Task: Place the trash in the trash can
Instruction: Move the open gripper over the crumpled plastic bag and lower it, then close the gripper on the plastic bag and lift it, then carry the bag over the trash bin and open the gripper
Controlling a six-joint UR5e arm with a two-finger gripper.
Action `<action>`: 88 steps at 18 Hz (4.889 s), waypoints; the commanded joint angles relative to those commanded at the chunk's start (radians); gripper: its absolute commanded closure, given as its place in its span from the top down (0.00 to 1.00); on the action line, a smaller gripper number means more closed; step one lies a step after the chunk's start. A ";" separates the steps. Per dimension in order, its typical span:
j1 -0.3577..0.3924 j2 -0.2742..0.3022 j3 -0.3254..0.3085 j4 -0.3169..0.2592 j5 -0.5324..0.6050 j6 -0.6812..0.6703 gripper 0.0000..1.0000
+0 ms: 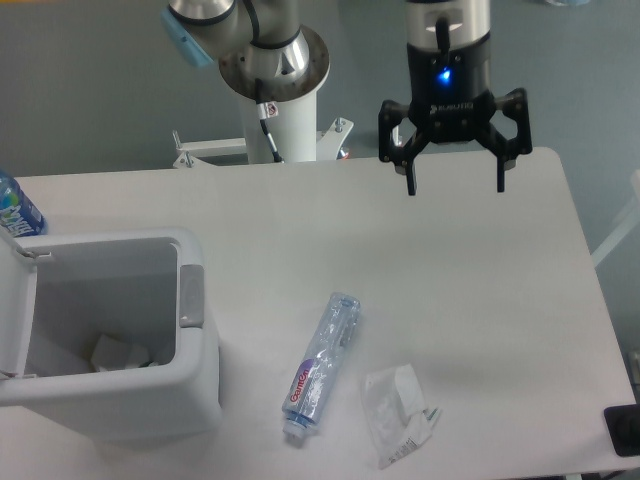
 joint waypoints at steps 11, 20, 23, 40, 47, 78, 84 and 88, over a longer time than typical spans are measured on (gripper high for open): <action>-0.066 -0.212 0.046 0.008 -0.021 -0.074 1.00; -0.035 -0.377 0.090 0.009 -0.061 -0.103 1.00; -0.046 -0.451 0.109 0.021 -0.061 -0.103 1.00; -0.104 -0.555 0.094 0.178 0.003 -0.103 1.00; -0.117 -0.568 0.078 0.184 0.043 -0.100 1.00; -0.124 -0.447 0.227 0.187 -0.050 -0.238 0.00; -0.156 -0.275 0.204 0.186 -0.170 -0.463 0.00; -0.227 -0.154 0.143 0.180 -0.225 -0.496 0.00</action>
